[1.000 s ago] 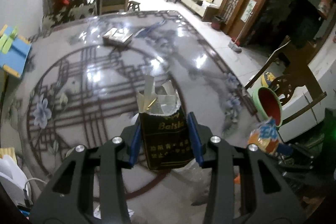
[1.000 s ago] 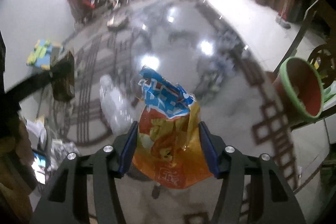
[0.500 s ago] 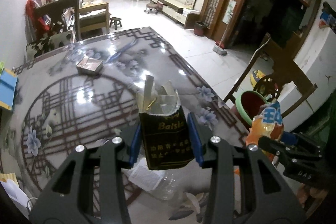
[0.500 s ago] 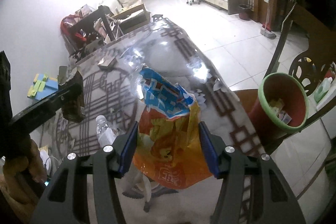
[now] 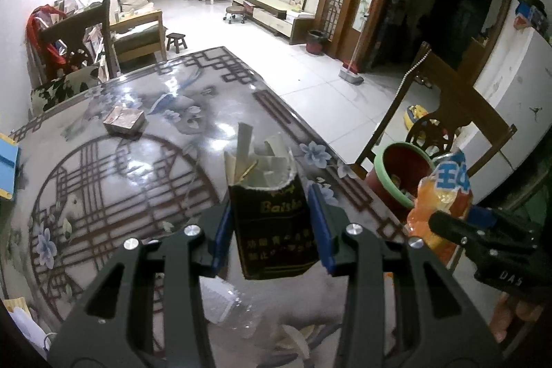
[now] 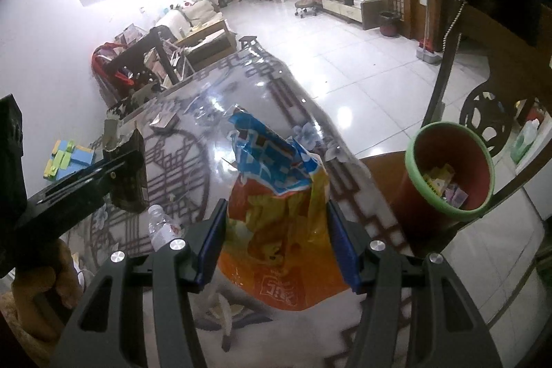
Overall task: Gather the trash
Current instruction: 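Carry the black cup and orange snack bag to the red bin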
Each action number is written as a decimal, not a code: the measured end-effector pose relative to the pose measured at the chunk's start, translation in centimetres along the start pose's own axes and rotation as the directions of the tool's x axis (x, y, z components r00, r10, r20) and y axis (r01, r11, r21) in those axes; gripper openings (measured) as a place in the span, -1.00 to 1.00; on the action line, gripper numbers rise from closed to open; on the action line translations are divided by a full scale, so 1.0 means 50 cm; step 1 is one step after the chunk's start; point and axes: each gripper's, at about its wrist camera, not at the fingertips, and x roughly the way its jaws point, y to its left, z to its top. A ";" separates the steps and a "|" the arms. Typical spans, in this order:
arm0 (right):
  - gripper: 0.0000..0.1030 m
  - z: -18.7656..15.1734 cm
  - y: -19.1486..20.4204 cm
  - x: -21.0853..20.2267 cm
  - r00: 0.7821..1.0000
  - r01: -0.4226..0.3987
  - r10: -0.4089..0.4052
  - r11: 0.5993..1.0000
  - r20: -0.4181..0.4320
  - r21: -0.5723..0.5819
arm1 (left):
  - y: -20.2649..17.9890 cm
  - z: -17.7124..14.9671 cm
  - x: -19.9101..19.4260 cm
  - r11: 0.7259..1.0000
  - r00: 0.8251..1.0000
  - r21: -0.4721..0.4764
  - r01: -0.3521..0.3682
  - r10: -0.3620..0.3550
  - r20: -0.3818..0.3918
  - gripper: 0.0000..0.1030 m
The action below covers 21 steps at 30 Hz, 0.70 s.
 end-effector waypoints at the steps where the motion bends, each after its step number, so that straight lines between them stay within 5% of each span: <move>1: 0.07 0.002 -0.006 -0.002 1.000 0.003 -0.003 1.000 0.004 0.005 | -0.008 0.003 0.003 1.000 1.000 0.006 0.005 -0.005 -0.001 -0.23; 21: 0.07 0.049 -0.183 -0.017 0.997 0.071 -0.074 0.990 0.024 0.119 | -0.183 0.073 0.116 0.992 0.996 0.101 0.078 -0.074 -0.044 -0.23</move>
